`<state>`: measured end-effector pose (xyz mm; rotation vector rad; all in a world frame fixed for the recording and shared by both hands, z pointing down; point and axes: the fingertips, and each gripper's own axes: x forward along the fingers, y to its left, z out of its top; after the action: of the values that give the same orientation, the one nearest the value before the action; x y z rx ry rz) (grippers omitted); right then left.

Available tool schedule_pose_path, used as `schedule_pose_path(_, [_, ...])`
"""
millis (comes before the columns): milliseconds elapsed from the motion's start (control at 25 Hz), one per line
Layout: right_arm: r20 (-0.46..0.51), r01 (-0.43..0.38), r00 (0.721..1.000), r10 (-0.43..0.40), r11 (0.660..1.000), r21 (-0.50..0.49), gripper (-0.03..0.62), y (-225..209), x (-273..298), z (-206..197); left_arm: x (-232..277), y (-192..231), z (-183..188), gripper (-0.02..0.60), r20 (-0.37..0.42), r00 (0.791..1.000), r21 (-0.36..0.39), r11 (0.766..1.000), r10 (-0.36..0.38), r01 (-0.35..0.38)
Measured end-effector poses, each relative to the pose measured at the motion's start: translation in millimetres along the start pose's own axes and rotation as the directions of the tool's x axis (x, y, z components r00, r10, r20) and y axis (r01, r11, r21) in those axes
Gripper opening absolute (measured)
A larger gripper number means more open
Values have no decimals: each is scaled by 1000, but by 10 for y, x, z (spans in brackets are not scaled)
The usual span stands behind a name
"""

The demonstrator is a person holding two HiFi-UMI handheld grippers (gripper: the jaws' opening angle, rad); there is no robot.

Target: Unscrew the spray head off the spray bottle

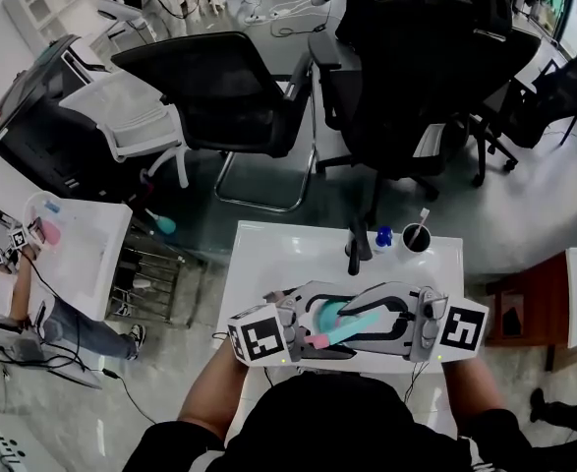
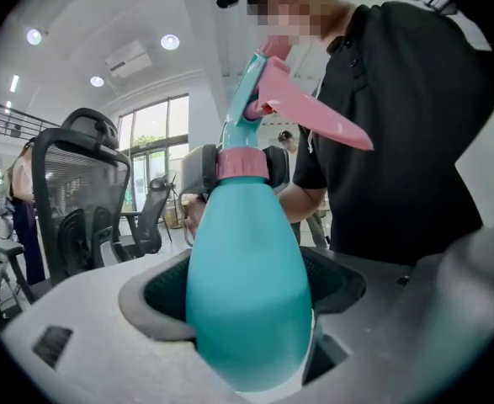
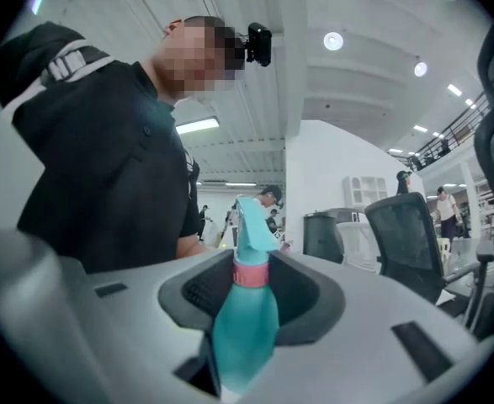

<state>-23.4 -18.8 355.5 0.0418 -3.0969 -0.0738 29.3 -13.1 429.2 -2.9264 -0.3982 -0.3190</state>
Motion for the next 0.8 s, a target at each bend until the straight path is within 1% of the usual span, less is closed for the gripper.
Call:
schedule_pose_path(80, [-13, -52, 999, 52, 999, -14, 140, 59, -3, 0, 11, -63, 25, 396, 12, 999, 1, 999, -36, 36])
schedule_pose_path(160, [-29, -83, 996, 82, 996, -14, 140, 81, -3, -18, 19, -91, 27, 396, 14, 998, 1, 998, -55, 55])
schedule_pose_path(240, [-10, -67, 998, 67, 998, 2, 140, 37, 6, -9, 21, -52, 13, 396, 15, 999, -7, 999, -38, 38])
schedule_pose_path(280, [12, -38, 999, 38, 999, 9, 141, -12, 13, 7, 13, 7, 3, 396, 17, 1000, -14, 1000, -7, 7])
schedule_pose_path(360, [51, 50, 997, -50, 999, 13, 152, -144, 25, 27, -34, 207, -27, 396, 23, 994, -37, 994, 106, -105])
schedule_pose_path(400, [65, 105, 992, -105, 994, 14, 198, -224, 24, 30, -71, 327, -50, 396, 21, 984, -50, 984, 175, -174])
schedule_pose_path(440, [79, 169, 982, -170, 986, 14, 233, -314, 15, 33, -112, 437, -79, 396, 12, 971, -62, 969, 239, -238])
schedule_pose_path(480, [93, 241, 966, -241, 970, 16, 233, -408, -3, 34, -154, 534, -114, 396, -4, 954, -71, 952, 299, -298])
schedule_pose_path(560, [111, 385, 916, -385, 923, 24, 233, -575, -59, 21, -239, 699, -206, 396, -58, 911, -74, 909, 408, -411])
schedule_pose_path(600, [111, 447, 888, -447, 894, 25, 232, -637, -92, 7, -284, 776, -257, 396, -89, 883, -73, 881, 461, -467])
schedule_pose_path(680, [83, 538, 840, -537, 843, 9, 227, -710, -135, -49, -379, 916, -350, 396, -147, 815, -72, 816, 560, -573])
schedule_pose_path(720, [62, 566, 823, -565, 824, -1, 219, -726, -137, -83, -422, 973, -385, 396, -169, 781, -73, 783, 601, -618])
schedule_pose_path(760, [43, 585, 810, -584, 811, -8, 206, -735, -130, -111, -452, 1016, -408, 394, -184, 754, -79, 755, 631, -651])
schedule_pose_path(800, [30, 598, 801, -598, 801, -10, 199, -739, -117, -128, -466, 1045, -421, 394, -193, 734, -88, 734, 651, -674])
